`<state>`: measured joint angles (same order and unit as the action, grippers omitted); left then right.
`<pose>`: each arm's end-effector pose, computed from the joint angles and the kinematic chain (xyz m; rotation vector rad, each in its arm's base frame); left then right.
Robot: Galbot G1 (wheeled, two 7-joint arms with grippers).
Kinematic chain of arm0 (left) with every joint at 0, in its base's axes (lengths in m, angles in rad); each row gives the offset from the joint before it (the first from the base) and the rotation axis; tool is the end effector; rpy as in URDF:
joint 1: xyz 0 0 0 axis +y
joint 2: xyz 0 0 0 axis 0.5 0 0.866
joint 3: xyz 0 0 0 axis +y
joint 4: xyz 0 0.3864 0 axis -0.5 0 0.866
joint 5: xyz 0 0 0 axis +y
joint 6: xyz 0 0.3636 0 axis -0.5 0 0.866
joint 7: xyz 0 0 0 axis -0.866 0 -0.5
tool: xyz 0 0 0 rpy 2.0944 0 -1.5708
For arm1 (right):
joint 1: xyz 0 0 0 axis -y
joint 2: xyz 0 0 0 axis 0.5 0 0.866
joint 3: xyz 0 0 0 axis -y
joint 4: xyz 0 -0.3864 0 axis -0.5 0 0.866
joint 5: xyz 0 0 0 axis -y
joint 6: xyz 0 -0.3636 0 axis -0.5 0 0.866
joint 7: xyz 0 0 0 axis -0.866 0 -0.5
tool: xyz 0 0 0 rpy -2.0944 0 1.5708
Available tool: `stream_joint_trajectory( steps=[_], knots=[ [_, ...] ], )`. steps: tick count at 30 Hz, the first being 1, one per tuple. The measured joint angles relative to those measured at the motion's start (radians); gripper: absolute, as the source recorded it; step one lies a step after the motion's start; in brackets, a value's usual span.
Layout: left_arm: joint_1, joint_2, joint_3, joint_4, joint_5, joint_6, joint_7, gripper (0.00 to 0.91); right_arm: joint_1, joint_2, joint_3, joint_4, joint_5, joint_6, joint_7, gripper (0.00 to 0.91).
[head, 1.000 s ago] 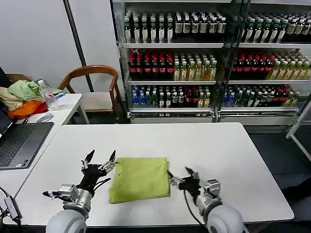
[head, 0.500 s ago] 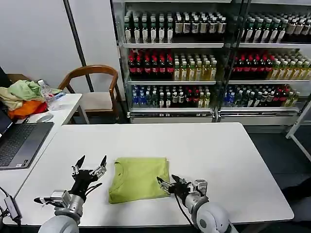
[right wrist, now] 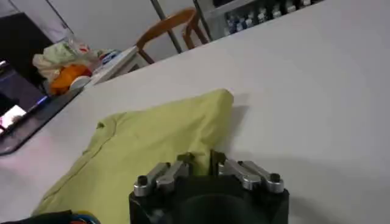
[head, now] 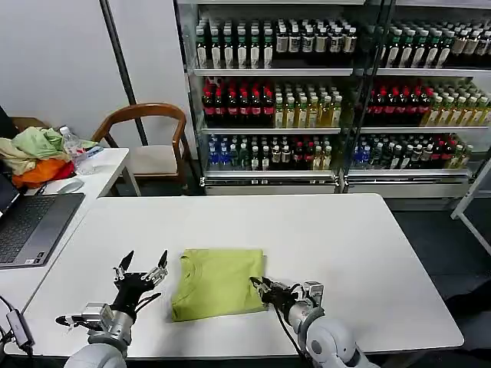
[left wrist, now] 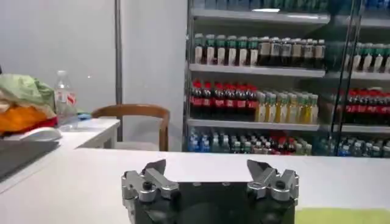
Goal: Fold and organize the clothes.
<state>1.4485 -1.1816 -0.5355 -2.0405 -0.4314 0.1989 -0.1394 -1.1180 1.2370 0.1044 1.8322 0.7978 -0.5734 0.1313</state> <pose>0.2188 0.0877 -0.3142 -0.0471 -2.9740 0.0661 0.2972 0.0393 -0.3450 0.6282 -2.3919 -0.4256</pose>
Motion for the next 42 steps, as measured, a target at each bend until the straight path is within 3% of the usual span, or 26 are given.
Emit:
stream_joint_trajectory(
  steps=[18,32,42],
  knots=[
    [0.022,-0.012,-0.007,0.006,0.021,-0.008,-0.002,0.907,0.054,-0.009,0.066,0.032,-0.028,0.043,0.002,0.0],
    [0.049,-0.021,-0.01,0.005,0.036,-0.029,-0.002,0.907,0.064,0.0,0.103,-0.026,-0.084,0.194,0.081,0.0],
    [0.053,-0.024,-0.008,0.003,0.041,-0.032,-0.009,0.907,-0.001,-0.028,0.113,0.031,-0.093,0.21,0.142,0.0]
  ],
)
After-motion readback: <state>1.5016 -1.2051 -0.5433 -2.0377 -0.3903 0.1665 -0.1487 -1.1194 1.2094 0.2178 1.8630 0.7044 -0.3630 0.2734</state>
